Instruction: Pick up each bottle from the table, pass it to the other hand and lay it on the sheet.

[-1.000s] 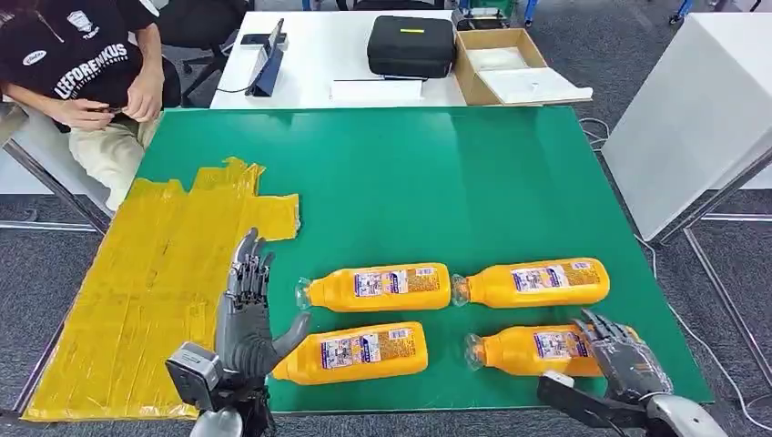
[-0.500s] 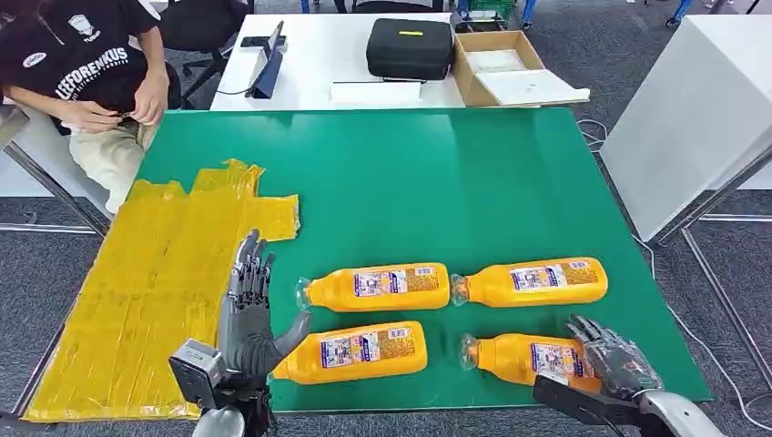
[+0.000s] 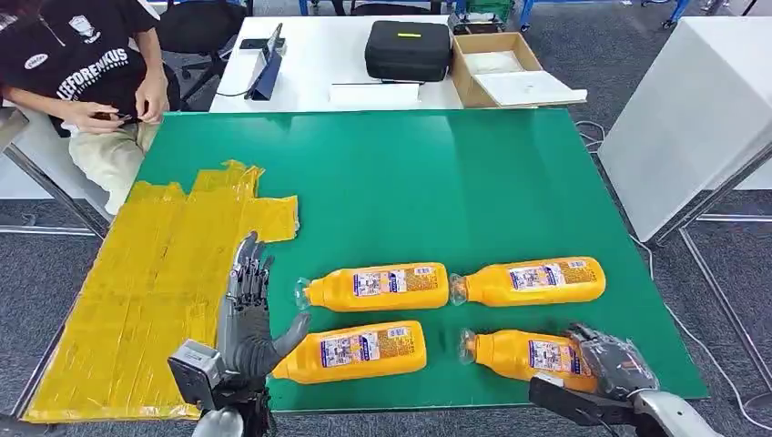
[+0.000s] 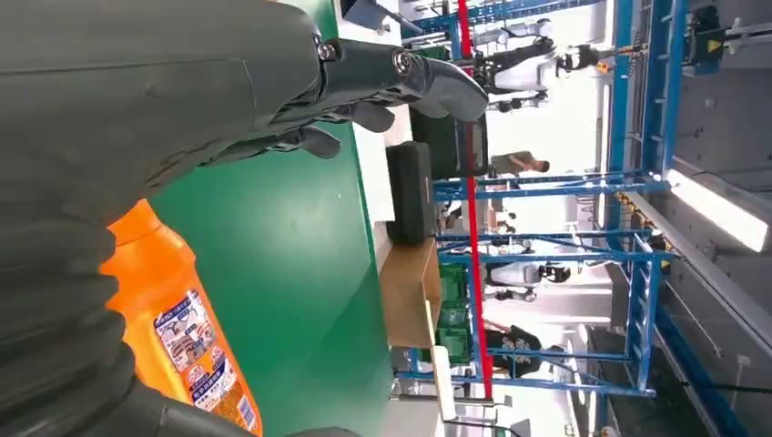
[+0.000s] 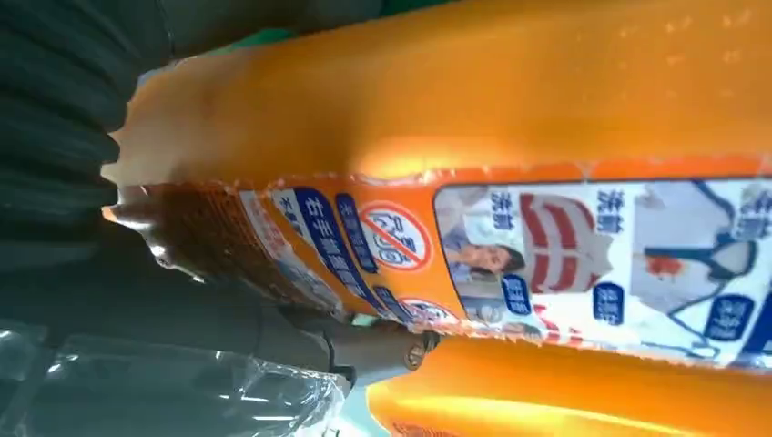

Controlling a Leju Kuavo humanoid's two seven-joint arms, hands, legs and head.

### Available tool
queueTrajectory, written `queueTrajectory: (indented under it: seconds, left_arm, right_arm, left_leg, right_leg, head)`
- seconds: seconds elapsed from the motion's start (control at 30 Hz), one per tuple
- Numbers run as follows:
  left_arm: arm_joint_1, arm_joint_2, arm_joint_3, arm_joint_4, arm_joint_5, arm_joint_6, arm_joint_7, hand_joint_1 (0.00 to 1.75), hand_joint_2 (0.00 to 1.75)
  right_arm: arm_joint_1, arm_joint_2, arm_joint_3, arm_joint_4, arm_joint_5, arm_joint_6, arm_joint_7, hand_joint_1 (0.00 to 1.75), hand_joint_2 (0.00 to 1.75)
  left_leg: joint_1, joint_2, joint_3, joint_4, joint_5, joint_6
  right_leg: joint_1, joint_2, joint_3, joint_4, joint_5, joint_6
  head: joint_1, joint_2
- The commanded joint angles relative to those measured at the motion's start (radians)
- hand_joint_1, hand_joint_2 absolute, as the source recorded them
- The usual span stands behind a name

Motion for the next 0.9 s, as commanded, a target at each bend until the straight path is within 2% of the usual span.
queueTrajectory:
  seconds: [0.03, 0.1, 0.13, 0.27, 0.33, 0.43, 0.53, 0.57, 0.6, 0.77, 0.9]
  left_arm:
    - [-0.016, 0.023, 0.001, 0.054, 0.001, 0.001, 0.004, 0.00, 1.75]
    - [-0.016, 0.023, 0.001, 0.054, 0.001, 0.001, 0.004, 0.00, 1.75]
    - [-0.016, 0.023, 0.001, 0.054, 0.001, 0.001, 0.004, 0.00, 1.75]
    - [-0.022, 0.027, -0.004, 0.066, 0.010, 0.008, 0.002, 0.00, 1.75]
    - [-0.024, 0.028, -0.004, 0.070, 0.013, 0.012, 0.001, 0.00, 1.75]
    - [-0.016, 0.030, -0.001, 0.065, 0.018, 0.020, -0.003, 0.00, 1.75]
    - [-0.003, 0.031, 0.005, 0.046, 0.017, 0.025, -0.002, 0.00, 1.75]
    - [0.003, 0.028, 0.012, 0.038, 0.016, 0.028, -0.002, 0.00, 1.75]
    - [0.009, 0.023, 0.022, 0.028, 0.015, 0.031, -0.002, 0.00, 1.75]
    - [0.011, 0.007, 0.032, 0.024, -0.007, 0.020, 0.006, 0.00, 1.75]
    - [0.008, -0.009, 0.034, 0.016, -0.029, 0.010, 0.019, 0.00, 1.75]
  right_arm:
    - [-0.016, 0.054, 0.057, 0.085, 0.002, 0.004, 0.000, 1.68, 1.75]
    - [-0.016, 0.054, 0.057, 0.085, 0.002, 0.004, 0.000, 1.68, 1.75]
    - [-0.016, 0.054, 0.057, 0.085, 0.002, 0.004, 0.000, 1.69, 1.75]
    - [-0.037, 0.067, 0.062, 0.109, 0.009, -0.013, -0.020, 1.71, 1.75]
    - [-0.048, 0.074, 0.062, 0.115, 0.013, -0.022, -0.030, 1.66, 1.75]
    - [-0.068, 0.086, 0.056, 0.105, 0.020, -0.045, -0.047, 1.75, 1.75]
    - [-0.061, 0.114, 0.019, 0.051, 0.014, -0.089, -0.074, 1.75, 1.75]
    - [-0.050, 0.137, -0.005, 0.010, 0.014, -0.122, -0.085, 1.75, 1.75]
    - [-0.037, 0.166, -0.036, -0.045, 0.013, -0.141, -0.096, 1.75, 1.75]
    - [0.006, 0.319, -0.150, -0.214, -0.058, -0.233, -0.209, 1.75, 1.75]
    - [0.018, 0.399, -0.173, -0.273, -0.059, -0.252, -0.224, 1.75, 1.75]
  left_leg:
    - [0.002, -0.001, 0.003, -0.002, 0.000, -0.005]
    - [0.002, -0.001, 0.003, -0.002, 0.000, -0.004]
    - [0.003, -0.001, 0.004, -0.003, 0.000, -0.007]
    - [0.002, 0.000, 0.005, -0.002, 0.000, -0.004]
    - [0.002, 0.000, 0.004, -0.002, 0.000, -0.004]
    - [0.002, 0.002, 0.003, -0.001, -0.001, -0.004]
    - [0.002, 0.004, 0.003, -0.001, -0.001, -0.004]
    - [0.003, 0.005, 0.004, -0.002, -0.001, -0.007]
    - [0.002, 0.004, 0.003, -0.002, -0.001, -0.004]
    - [0.002, 0.002, 0.001, -0.001, 0.000, -0.006]
    - [0.003, 0.000, 0.001, -0.001, 0.000, -0.005]
  right_leg:
    - [0.002, -0.002, 0.004, -0.003, 0.000, -0.003]
    - [0.002, -0.001, 0.004, -0.003, 0.000, -0.002]
    - [0.003, -0.003, 0.006, -0.004, 0.000, -0.004]
    - [0.002, -0.001, 0.004, -0.003, 0.000, -0.003]
    - [0.002, -0.001, 0.004, -0.003, 0.000, -0.003]
    - [0.002, 0.001, 0.003, -0.002, 0.001, -0.002]
    - [0.001, 0.003, 0.002, -0.002, 0.001, -0.002]
    - [0.002, 0.003, 0.003, -0.003, 0.001, -0.004]
    - [0.001, 0.003, 0.002, -0.002, 0.001, -0.002]
    - [0.001, 0.002, 0.001, 0.000, -0.001, -0.004]
    - [0.002, -0.001, 0.000, -0.001, -0.001, -0.003]
  head:
    - [0.000, 0.000]
    - [0.000, 0.000]
    - [0.000, 0.000]
    - [0.000, 0.000]
    - [0.000, 0.000]
    - [0.000, 0.000]
    - [0.000, 0.000]
    - [0.000, 0.000]
    - [0.000, 0.000]
    - [0.000, 0.000]
    - [0.000, 0.000]
